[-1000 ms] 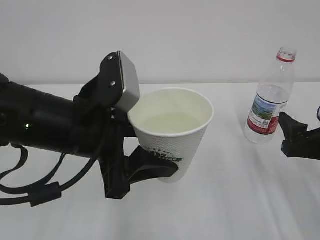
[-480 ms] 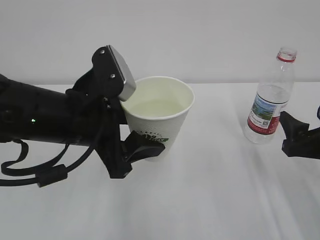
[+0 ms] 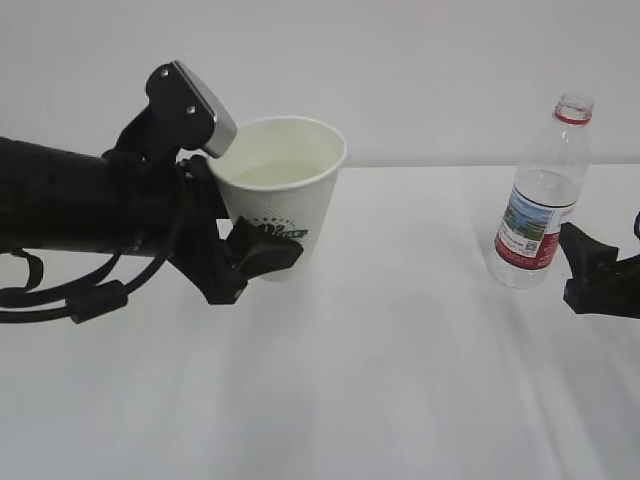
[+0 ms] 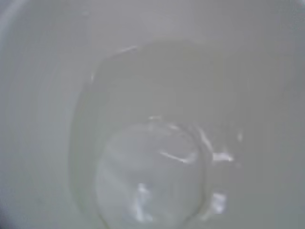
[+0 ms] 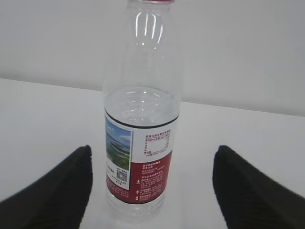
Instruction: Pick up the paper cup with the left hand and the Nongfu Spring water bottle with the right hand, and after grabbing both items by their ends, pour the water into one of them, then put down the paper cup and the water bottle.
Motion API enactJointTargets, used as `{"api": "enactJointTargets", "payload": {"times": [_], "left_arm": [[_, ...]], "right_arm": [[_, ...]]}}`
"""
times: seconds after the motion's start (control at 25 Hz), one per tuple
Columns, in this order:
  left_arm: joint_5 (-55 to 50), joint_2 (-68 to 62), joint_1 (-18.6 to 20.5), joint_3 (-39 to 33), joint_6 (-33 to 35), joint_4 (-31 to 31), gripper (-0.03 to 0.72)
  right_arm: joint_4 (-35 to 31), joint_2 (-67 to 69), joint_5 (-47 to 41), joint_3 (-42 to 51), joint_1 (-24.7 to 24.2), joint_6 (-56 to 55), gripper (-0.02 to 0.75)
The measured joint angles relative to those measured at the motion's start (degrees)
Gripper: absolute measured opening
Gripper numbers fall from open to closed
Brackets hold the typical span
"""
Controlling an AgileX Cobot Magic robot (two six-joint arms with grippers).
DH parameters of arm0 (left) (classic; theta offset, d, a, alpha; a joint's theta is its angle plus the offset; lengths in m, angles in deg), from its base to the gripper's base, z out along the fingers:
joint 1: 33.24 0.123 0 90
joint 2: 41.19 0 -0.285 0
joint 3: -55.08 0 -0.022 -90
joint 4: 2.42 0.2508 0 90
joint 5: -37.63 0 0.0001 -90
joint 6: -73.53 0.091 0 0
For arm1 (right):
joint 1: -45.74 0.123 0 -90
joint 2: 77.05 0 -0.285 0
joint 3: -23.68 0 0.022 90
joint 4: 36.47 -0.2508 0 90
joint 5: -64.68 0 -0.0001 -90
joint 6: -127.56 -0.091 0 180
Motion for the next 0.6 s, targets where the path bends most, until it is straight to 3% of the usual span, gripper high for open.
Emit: {"api": "enactJointTargets", "payload": {"times": [0.4,0.6], "left_arm": [[0.91,-2.06,6.4,3.67,0.0,-1.29,0.492],[3.49,-5.64,10.62,4.41,4.92,-9.54,0.492]], "right_arm": [[0.0,0.0,0.0,0.0,0.0,0.0,0.591],[0.0,0.0,0.0,0.0,0.0,0.0,0.591]]}}
